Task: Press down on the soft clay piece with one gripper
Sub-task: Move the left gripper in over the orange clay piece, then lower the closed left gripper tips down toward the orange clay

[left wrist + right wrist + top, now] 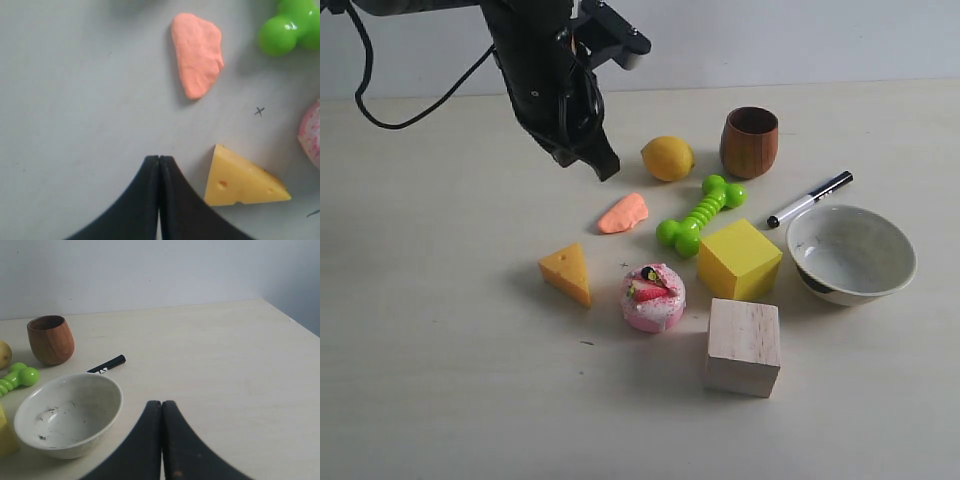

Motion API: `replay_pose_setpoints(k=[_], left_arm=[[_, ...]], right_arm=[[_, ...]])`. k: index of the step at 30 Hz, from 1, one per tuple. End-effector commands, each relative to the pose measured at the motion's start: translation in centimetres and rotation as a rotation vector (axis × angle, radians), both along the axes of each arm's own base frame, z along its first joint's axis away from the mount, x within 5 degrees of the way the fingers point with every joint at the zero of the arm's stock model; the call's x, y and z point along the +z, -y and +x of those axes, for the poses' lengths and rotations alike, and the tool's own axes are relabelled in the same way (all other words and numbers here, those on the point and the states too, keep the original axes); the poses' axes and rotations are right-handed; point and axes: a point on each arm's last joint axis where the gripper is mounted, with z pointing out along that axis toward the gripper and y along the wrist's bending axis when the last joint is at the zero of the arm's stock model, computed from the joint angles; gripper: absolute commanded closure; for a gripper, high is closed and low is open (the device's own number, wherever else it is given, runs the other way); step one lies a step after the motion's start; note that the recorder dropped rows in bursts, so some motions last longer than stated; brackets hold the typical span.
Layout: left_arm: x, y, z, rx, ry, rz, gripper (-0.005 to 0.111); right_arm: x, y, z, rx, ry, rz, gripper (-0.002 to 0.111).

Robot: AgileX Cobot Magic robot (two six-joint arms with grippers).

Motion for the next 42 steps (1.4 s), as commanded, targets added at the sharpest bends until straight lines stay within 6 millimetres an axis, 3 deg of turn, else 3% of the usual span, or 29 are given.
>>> replay_pose_setpoints(k=[1,14,25,32,42], left_arm=[[0.6,0.7,0.1,0.005,0.032,-0.068,0.107],[1.2,2.4,0.8,0.057,0.099,-0.289,0.107],[-4.2,4.5,2.4,0.114,-0.081,-0.242,0.107],[-5.1,4.8,3.5,0.101,-0.068,-0.229,0.107],[-8.0,4.3,4.4,0.118,-0.101,-0.185,0.107]], right_arm=[[-0.1,0.0,0.0,-0.004,0.005,-0.005,0.108],[-0.1,0.0,0.0,-0.004,0.005,-0.005,0.108],[-0.1,0.0,0.0,-0.004,0.005,-0.005,0.108],[-0.1,0.0,0.0,-0.004,0.005,-0.005,0.108],[-0.1,0.0,0.0,-0.004,0.005,-0.005,0.108]])
